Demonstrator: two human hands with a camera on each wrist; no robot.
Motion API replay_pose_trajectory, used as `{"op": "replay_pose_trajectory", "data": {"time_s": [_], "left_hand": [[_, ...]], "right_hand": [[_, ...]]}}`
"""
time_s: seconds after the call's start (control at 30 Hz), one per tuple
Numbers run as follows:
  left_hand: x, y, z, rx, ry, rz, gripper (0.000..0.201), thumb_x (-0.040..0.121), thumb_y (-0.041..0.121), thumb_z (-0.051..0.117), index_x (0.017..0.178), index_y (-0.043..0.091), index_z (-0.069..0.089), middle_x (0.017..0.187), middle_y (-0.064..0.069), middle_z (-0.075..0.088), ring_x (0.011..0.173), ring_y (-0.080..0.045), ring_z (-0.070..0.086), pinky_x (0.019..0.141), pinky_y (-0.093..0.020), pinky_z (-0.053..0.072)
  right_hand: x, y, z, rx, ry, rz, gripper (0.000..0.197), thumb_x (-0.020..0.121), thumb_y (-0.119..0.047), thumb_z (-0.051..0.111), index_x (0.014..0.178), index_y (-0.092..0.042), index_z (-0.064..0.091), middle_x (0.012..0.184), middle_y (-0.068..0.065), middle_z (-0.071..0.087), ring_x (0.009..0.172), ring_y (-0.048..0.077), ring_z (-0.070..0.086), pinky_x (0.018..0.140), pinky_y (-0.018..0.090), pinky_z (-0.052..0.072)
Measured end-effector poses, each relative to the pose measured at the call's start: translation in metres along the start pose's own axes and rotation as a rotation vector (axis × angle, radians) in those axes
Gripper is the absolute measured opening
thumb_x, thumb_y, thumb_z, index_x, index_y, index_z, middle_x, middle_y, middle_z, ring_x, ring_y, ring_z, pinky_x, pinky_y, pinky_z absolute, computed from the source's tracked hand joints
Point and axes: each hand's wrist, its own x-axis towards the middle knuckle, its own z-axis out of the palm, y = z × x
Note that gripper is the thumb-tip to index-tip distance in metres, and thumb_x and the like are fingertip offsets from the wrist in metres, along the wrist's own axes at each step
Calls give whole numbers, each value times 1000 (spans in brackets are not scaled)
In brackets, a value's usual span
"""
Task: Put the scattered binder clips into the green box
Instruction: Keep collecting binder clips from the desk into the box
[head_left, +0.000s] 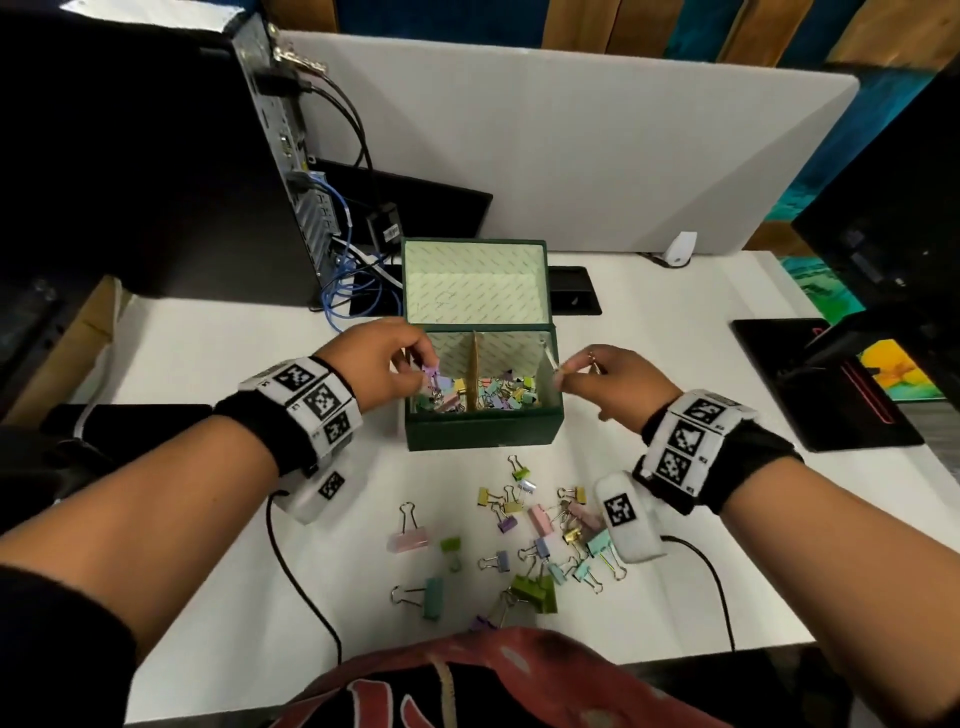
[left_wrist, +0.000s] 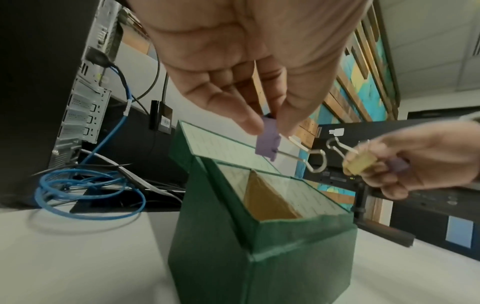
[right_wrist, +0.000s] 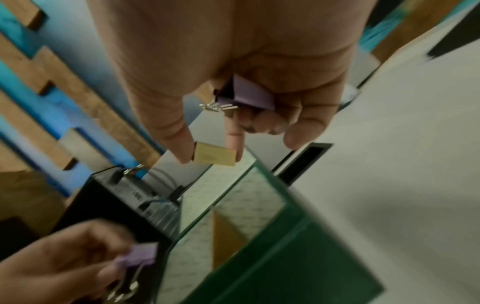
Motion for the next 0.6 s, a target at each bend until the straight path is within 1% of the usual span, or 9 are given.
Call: {"op": "replay_pose_trajectory", "data": {"time_s": [0.07,0.17,0.23,0.3,0.37,0.43,0.5,0.53,0.6], "left_hand": [[5,-3,4,55,-16,11,14,77,14,67,80,27,63,86,10,58,78,-12,58,76,-27,49],[9,-9,12,140,-44,-21,11,77,20,67,87,24,66,94,6,59,92,-17,57,86,-32,48],[7,-16,15,133,-12,-23,20,76,25,71,95,21,67,104,1,59,101,-20,56,92,-33,46],[0,-22,14,87,39,-26,27,75,24,72,102,20,66,107,0,55,101,-17,52,92,-29,42],[-13,-26,11,74,30,-48,28,76,17,69,103,21,65,104,3,49,96,-14,47,85,-25,39],[-28,-28,8,83,-50,-74,26,76,14,66,101,19,66,101,0,53,91,-16,52,82,-26,42],[-42,-29,9,115,-177,-78,25,76,15,61,100,17,66,95,-3,57,85,-19,56,83,-29,47],[-47,-30,11,133,-244,-83,26,76,16,58,100,17,66,93,-1,56,84,-18,55,84,-28,46],[-57,-32,15,170,-374,-108,28,77,13,58,103,19,65,94,3,54,85,-15,54,83,-24,44]], "right_hand": [[4,-24,14,-57,-105,-58,28,81,-37,65,96,-13,62,77,-3,56,71,12,51,66,28,43],[11,-51,35,-174,-177,-102,28,82,-36,63,97,-12,62,97,4,64,91,20,58,81,32,44],[16,-63,46,-223,-179,-114,29,81,-37,64,98,-13,62,99,6,63,95,22,59,80,31,43],[21,-71,55,-281,-170,-142,29,81,-35,65,103,-16,59,97,2,59,89,18,55,73,27,41],[26,-75,63,-281,-157,-165,35,80,-28,67,112,-18,56,103,2,59,87,16,52,73,24,39],[30,-77,68,-258,-171,-185,50,78,-22,69,124,-19,49,107,0,57,88,16,52,73,24,40],[32,-76,73,-241,-195,-192,59,78,-18,68,132,-19,43,103,-3,52,88,16,53,74,25,43],[32,-74,74,-232,-202,-194,60,78,-16,67,133,-19,42,102,-3,51,89,16,53,77,27,45],[31,-67,76,-222,-200,-223,57,78,-12,66,132,-18,45,101,-3,51,92,16,53,88,31,49]]}}
